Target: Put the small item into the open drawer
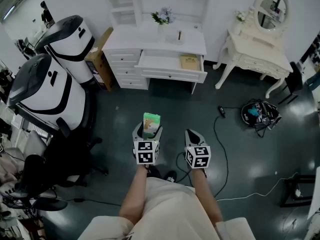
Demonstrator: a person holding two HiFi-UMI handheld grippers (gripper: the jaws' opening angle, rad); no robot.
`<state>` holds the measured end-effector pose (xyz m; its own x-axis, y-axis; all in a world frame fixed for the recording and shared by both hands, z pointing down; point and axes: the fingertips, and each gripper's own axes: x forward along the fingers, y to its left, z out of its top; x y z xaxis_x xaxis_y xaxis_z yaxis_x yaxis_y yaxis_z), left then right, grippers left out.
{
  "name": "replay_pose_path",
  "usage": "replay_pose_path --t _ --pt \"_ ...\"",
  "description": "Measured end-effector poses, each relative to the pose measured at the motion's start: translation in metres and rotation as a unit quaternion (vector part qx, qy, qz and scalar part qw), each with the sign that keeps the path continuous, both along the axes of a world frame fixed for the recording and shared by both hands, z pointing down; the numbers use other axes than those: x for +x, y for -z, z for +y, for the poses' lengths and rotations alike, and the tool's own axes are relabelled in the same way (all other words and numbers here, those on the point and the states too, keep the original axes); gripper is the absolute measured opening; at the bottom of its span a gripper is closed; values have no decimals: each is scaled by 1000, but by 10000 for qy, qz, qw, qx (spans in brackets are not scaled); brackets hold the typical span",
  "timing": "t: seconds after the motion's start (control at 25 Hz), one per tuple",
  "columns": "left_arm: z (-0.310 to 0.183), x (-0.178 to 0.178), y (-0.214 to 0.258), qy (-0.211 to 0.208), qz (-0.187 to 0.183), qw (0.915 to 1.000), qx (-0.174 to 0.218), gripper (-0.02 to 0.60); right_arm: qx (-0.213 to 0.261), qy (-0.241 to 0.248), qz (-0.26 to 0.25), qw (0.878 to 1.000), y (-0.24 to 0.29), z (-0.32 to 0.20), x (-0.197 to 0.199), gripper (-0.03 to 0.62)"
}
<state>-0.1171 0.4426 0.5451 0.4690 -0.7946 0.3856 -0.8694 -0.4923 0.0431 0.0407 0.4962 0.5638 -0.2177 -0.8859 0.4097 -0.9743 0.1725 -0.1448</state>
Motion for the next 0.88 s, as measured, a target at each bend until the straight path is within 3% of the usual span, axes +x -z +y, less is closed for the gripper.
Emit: replay_pose_path --t 0.28,0.48,0.88 --pt "0 5 3 44 26 10000 64 359 -2 15 -33 10000 -2 1 12 23" --pt "12 5 -1 -3 -43 10000 53 359 -29 138 -501 9986 -5 11 11 23" --pt "4 -20 -7 69 -57 10000 20 359 -14 72 -560 9984 -16 -2 -2 23"
